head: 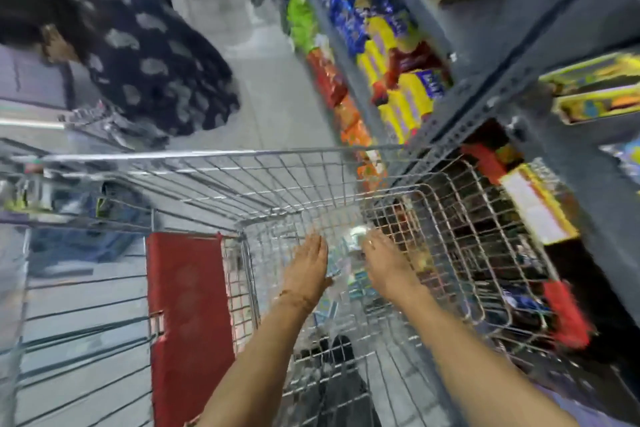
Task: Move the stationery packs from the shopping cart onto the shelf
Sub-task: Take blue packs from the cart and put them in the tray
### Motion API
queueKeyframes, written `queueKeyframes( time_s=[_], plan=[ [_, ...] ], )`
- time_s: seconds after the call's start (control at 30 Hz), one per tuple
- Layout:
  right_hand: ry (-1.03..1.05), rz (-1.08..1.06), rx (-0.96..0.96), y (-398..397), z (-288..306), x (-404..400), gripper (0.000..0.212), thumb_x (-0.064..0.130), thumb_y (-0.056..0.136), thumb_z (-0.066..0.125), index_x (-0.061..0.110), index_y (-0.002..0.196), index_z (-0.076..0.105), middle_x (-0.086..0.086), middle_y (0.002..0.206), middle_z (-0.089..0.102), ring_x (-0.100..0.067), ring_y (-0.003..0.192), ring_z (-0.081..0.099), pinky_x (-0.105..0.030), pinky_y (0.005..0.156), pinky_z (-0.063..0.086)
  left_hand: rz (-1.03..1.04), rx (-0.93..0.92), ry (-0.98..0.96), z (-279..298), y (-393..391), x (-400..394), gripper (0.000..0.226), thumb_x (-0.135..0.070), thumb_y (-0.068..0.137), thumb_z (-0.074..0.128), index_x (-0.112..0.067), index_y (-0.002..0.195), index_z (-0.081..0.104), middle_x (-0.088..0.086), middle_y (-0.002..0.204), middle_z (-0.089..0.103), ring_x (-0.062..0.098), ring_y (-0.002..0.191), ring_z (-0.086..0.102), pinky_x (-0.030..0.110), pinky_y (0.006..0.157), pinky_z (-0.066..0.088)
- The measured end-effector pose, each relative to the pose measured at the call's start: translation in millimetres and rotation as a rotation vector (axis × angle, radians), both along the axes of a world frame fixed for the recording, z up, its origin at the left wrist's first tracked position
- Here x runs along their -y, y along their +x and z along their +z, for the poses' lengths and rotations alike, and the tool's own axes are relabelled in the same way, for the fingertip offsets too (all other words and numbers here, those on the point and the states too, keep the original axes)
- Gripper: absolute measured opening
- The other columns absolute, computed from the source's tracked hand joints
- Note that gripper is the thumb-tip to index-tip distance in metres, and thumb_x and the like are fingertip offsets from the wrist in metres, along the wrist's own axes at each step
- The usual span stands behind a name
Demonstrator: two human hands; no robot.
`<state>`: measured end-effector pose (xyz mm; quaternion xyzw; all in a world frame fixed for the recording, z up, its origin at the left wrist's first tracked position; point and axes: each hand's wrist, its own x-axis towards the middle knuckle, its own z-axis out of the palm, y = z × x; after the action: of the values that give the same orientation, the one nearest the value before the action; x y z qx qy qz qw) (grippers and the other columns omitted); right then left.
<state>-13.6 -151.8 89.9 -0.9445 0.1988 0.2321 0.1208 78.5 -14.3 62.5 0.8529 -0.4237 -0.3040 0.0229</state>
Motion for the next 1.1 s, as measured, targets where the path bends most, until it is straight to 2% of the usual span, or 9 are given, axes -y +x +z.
queueKeyframes(
  time_s=[0.13, 0.23, 0.37, 0.5, 0.67, 0.73, 0.83, 1.0, 1.1],
  plan=[
    [0.003, -0.031, -0.008, 20, -44, 7, 0.052, -0.004, 0.09, 0.041, 0.001, 0.141, 0.032, -0.019, 0.149, 0.033, -0.035, 0.139, 0.028, -0.043, 0.115, 0.027, 0.049, -0.057, 0.022, -45, 5, 15, 0.086, -0.031, 0.092, 0.06, 0.001, 0.149, 0.004, 0.019, 0.16, 0.002, 0.032, 0.148, 0.005, 0.042, 0.123, 0.015],
    [0.0, -0.053, 0.024, 27, -77, 11, 0.046, -0.002, 0.09, 0.044, 0.003, 0.135, 0.039, -0.02, 0.142, 0.042, -0.034, 0.133, 0.036, -0.041, 0.112, 0.032, 0.102, -0.089, 0.056, -76, 3, 22, 0.088, -0.033, 0.091, 0.061, 0.001, 0.149, 0.003, 0.019, 0.16, 0.001, 0.032, 0.148, 0.005, 0.04, 0.121, 0.015],
    [0.017, -0.042, -0.044, 36, -107, 20, 0.06, -0.009, 0.083, 0.044, 0.0, 0.141, 0.03, -0.021, 0.149, 0.031, -0.034, 0.14, 0.026, -0.039, 0.118, 0.022, 0.179, -0.133, 0.07, -103, -4, 26, 0.095, -0.032, 0.086, 0.067, 0.004, 0.148, 0.005, 0.022, 0.159, 0.006, 0.033, 0.148, 0.006, 0.039, 0.123, 0.013],
    [0.009, -0.028, -0.104, 46, -123, 31, 0.082, -0.01, 0.075, 0.06, 0.004, 0.146, 0.022, -0.016, 0.155, 0.023, -0.032, 0.144, 0.02, -0.038, 0.121, 0.017, 0.25, -0.131, 0.018, -115, -8, 30, 0.094, -0.033, 0.082, 0.071, 0.004, 0.146, 0.012, 0.02, 0.156, 0.018, 0.032, 0.147, 0.013, 0.037, 0.123, 0.015],
    [-0.085, -0.066, 0.015, 42, -118, 33, 0.055, -0.005, 0.076, 0.062, 0.004, 0.129, 0.047, -0.016, 0.127, 0.047, -0.03, 0.115, 0.044, -0.036, 0.104, 0.036, 0.233, -0.043, -0.006, -114, -8, 35, 0.089, -0.029, 0.076, 0.076, 0.002, 0.142, 0.025, 0.019, 0.139, 0.039, 0.032, 0.128, 0.038, 0.037, 0.114, 0.032],
    [-0.034, -0.175, 0.046, 38, -112, 33, 0.035, -0.004, 0.081, 0.06, 0.002, 0.115, 0.056, -0.016, 0.121, 0.048, -0.03, 0.108, 0.049, -0.036, 0.095, 0.043, 0.272, -0.04, -0.014, -111, -5, 37, 0.085, -0.024, 0.072, 0.079, -0.001, 0.138, 0.032, 0.016, 0.131, 0.043, 0.03, 0.119, 0.043, 0.035, 0.108, 0.038],
    [0.107, -0.339, 0.058, 36, -98, 33, 0.012, -0.004, 0.086, 0.056, 0.002, 0.095, 0.063, -0.016, 0.111, 0.056, -0.033, 0.099, 0.058, -0.038, 0.087, 0.049, 0.334, -0.057, -0.073, -104, -4, 38, 0.063, -0.013, 0.08, 0.072, -0.002, 0.133, 0.041, 0.017, 0.128, 0.043, 0.03, 0.115, 0.043, 0.035, 0.104, 0.042],
    [0.148, -0.446, 0.035, 36, -85, 26, 0.018, -0.006, 0.088, 0.053, 0.001, 0.095, 0.068, -0.013, 0.101, 0.065, -0.03, 0.09, 0.064, -0.039, 0.082, 0.056, 0.669, -0.211, -0.255, -95, -7, 34, 0.046, 0.011, 0.084, 0.056, -0.005, 0.127, 0.055, 0.02, 0.141, 0.036, 0.033, 0.12, 0.048, 0.04, 0.108, 0.043],
    [0.153, -0.524, 0.068, 33, -82, 24, 0.021, -0.004, 0.087, 0.054, 0.005, 0.096, 0.07, -0.015, 0.096, 0.07, -0.032, 0.089, 0.066, -0.04, 0.079, 0.057, 0.775, -0.285, -0.272, -88, -7, 32, 0.056, 0.014, 0.085, 0.054, -0.014, 0.134, 0.051, 0.017, 0.127, 0.054, 0.032, 0.11, 0.058, 0.039, 0.102, 0.049]
  ],
)
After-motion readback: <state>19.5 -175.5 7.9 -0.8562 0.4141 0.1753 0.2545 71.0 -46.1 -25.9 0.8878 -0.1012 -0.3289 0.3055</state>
